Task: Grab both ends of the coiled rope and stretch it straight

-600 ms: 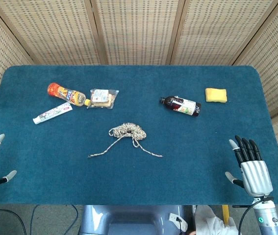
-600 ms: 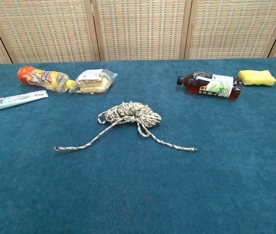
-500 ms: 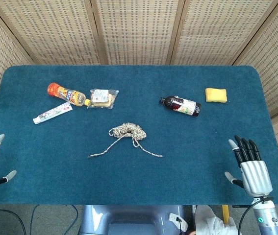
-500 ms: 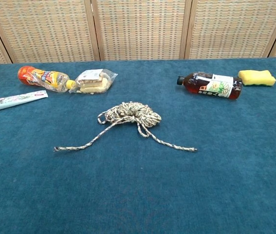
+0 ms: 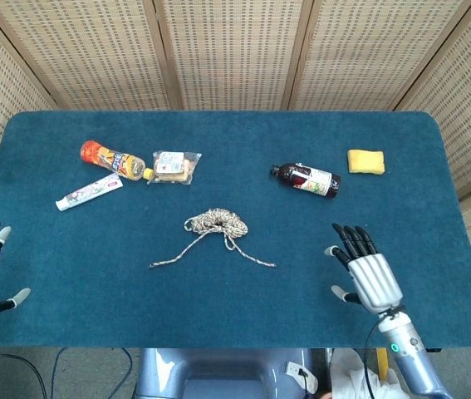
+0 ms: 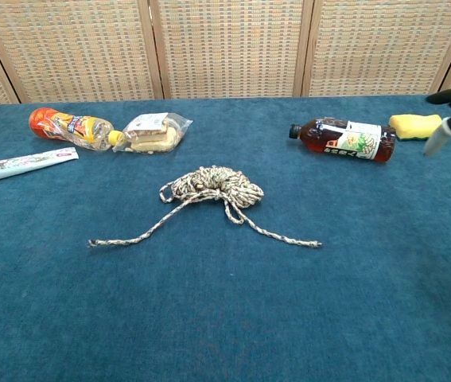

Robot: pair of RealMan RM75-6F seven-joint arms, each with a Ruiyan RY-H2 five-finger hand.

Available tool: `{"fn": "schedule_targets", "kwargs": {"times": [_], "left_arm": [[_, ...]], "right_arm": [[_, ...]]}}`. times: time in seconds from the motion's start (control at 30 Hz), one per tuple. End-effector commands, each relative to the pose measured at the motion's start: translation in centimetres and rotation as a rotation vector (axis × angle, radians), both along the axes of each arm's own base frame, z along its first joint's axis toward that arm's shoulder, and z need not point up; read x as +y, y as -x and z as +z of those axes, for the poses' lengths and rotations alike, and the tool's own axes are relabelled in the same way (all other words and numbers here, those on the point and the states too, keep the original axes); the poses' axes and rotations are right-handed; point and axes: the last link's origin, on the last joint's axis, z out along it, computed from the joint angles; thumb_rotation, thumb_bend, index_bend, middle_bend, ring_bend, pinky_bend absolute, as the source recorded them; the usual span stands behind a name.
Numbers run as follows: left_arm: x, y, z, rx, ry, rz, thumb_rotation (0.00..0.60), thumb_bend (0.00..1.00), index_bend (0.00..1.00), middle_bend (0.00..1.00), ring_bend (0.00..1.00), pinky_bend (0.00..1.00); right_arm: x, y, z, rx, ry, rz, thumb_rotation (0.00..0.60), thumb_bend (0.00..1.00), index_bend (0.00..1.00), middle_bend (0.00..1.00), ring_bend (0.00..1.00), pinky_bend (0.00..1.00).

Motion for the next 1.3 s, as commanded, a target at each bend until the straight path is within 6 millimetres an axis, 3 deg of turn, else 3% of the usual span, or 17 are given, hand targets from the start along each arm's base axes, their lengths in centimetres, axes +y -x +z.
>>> {"fn": "schedule_targets", "kwargs": {"times": [0.03,0.27,0.67,0.87,1.3], "left_arm": [[0.3,0.1,-0.1,0.004,0.004,0.010,0.600,0.00,0.00,0.00,0.00,0.00],[1.0,0.2,-0.4,0.015,0.015,0.025,0.600,0.00,0.00,0.00,0.00,0.00],[1.2,0.3,-0.7,0.023,0.026,0.038,0.600,0.00,0.00,0.00,0.00,0.00],[1.2,0.3,-0.7,0.023,0.029,0.036,0.600,0.00,0.00,0.00,0.00,0.00],[1.3,0.3,-0.8,0.024,0.033,0.040,0.600,0.00,0.00,0.00,0.00,0.00]], "right_arm": [[-3.5,-4.5,-2.9,-0.110,-0.154,-0.047,0.600,0.24,0.37,0.00,0.00,0.00],[-6.3,-7.4,-7.5,-0.079,-0.190,-0.165,0.600,0.28,0.40,0.00,0.00,0.00],[-6.3,-9.6,-13.7,0.028,-0.220,-0.223,0.600,0.31,0.45,0.00,0.00,0.00],[-6.5,-9.2,-15.1,0.070,-0.222,-0.249,0.600,0.34,0.45,0.00,0.00,0.00],[-6.9,-8.7,-16.0,0.091,-0.233,-0.284,0.600,0.35,0.46,0.00,0.00,0.00]]}}
